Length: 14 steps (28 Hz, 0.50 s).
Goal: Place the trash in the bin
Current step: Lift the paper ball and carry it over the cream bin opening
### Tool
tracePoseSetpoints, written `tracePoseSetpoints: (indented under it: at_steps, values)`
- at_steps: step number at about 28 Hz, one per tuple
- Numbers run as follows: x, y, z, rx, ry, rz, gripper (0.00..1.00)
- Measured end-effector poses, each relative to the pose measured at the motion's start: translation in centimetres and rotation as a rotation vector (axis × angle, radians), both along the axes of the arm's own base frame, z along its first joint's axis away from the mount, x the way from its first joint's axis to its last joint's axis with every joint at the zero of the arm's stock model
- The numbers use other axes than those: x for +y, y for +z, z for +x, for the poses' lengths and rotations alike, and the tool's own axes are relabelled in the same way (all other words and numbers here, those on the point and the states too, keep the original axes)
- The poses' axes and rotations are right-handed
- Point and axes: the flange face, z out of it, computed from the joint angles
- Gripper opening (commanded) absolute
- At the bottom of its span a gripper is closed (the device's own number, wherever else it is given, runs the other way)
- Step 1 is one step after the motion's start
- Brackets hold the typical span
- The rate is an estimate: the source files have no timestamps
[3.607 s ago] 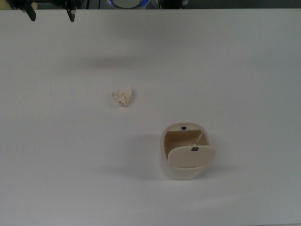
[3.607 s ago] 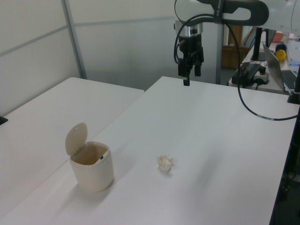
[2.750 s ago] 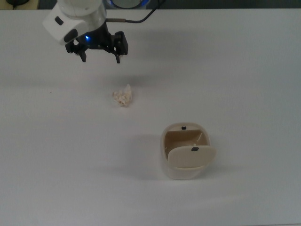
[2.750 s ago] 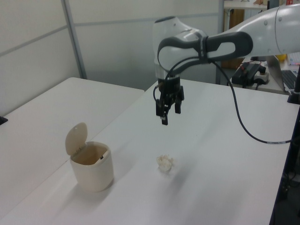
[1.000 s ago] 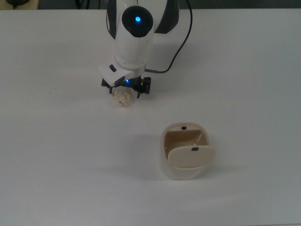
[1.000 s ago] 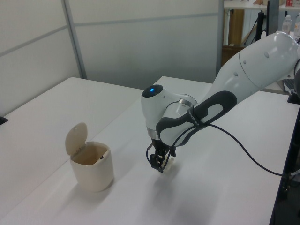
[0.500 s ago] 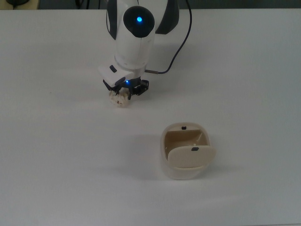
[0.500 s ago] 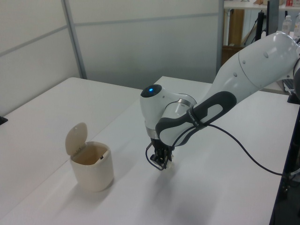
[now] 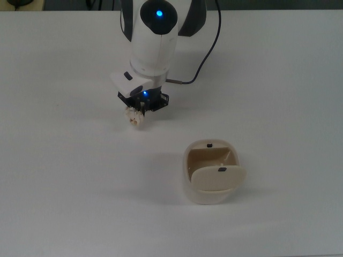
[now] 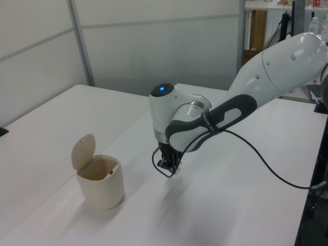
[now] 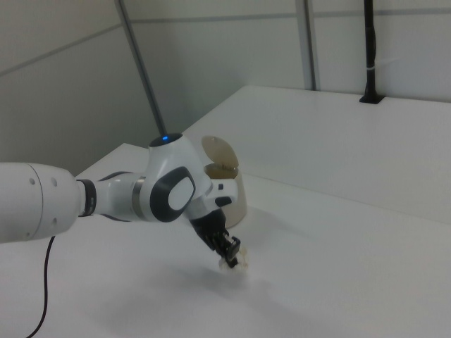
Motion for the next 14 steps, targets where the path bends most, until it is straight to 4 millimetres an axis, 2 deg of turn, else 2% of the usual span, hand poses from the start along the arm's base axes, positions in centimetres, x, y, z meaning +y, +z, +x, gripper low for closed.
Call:
tracePoseSetpoints:
  at_steps: [7, 14]
  values:
    - [0.5, 4.8, 2.0, -0.078, -0.011, 0.016, 0.00]
    - [3.3, 9.5, 3.4, -0.165, -0.037, 0.078, 0.00]
